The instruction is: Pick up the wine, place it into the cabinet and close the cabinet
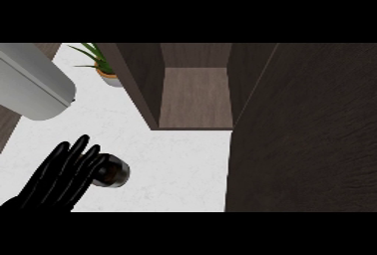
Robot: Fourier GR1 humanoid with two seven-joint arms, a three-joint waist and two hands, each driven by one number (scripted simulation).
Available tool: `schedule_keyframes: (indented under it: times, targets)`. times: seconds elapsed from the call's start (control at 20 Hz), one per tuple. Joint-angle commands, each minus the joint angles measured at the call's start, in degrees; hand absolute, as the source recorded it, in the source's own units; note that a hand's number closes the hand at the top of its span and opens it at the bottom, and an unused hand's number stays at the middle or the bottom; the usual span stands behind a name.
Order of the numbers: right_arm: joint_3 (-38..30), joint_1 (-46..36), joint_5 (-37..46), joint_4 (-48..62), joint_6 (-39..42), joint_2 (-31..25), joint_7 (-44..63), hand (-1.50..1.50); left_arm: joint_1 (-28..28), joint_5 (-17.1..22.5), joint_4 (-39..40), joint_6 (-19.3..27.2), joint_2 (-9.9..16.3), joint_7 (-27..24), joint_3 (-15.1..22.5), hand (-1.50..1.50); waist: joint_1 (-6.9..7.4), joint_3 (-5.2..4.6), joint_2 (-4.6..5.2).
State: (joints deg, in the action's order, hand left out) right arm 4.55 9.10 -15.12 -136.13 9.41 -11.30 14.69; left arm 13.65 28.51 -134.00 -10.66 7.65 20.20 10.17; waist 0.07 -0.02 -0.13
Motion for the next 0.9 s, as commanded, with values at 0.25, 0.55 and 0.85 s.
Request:
schedule_keyframes:
  times: [0.25,0.55,0.85]
  targets:
    - [-1.99,-3.71,-3.47,-4.01,-0.79,-0.84,6.96,-1.50,-1.17,-2.16,-9.16,7.47,-3.10,5.87,5.03,-1.50,0.12,0.04,-0.01]
    - [1.53,-3.33,0.69,-6.31,-3.60,1.46,8.73,-1.50,-1.87,2.16,-14.38,10.85,-0.65,11.69,-0.41,-1.50,0.29,0.03,-0.19]
    - [-0.03,-4.38,-1.02,-6.23,-3.34,0.25,11.34,-1.50,-8.46,4.17,-8.98,12.05,1.04,13.27,-7.29,-1.50,-0.16,0.03,-0.02]
